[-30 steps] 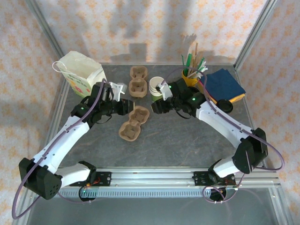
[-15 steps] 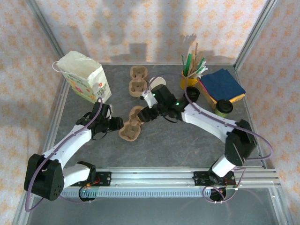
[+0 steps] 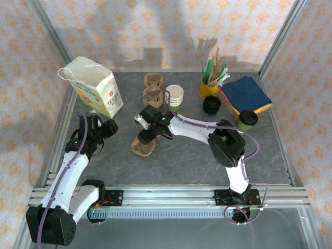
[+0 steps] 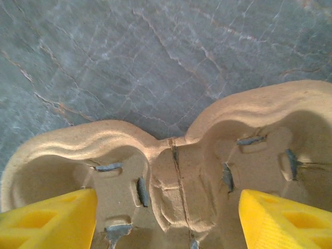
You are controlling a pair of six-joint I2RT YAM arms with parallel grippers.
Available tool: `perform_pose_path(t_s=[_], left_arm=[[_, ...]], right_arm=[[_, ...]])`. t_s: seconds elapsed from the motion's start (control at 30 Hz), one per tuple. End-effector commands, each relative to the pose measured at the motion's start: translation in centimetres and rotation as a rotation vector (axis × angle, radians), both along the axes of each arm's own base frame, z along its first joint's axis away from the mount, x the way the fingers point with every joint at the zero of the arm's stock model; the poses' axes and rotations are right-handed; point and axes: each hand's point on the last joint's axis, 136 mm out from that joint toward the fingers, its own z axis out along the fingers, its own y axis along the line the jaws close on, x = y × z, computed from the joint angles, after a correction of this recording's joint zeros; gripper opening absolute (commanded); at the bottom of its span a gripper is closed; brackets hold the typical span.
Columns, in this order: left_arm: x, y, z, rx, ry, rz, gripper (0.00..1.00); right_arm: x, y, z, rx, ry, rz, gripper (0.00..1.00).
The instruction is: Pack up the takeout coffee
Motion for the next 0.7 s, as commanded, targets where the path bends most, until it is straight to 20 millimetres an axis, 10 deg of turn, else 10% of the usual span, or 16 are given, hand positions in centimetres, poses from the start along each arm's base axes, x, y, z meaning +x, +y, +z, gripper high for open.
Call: perform_pose_path(t_s=[0.0,0.67], left_arm=[[-0.1,0.3,-0.4,-0.015,0.016,0.008,0.56],[0.5,0.1,-0.2,-0.051,0.001,-0.013,0.56]], right_arm=[[0.9,-0.9,-0.3,-0.088,-0.035,-0.013,0.72],[0.2,-1.3,-3.8,-0.198,0.008,0.028,0.60]])
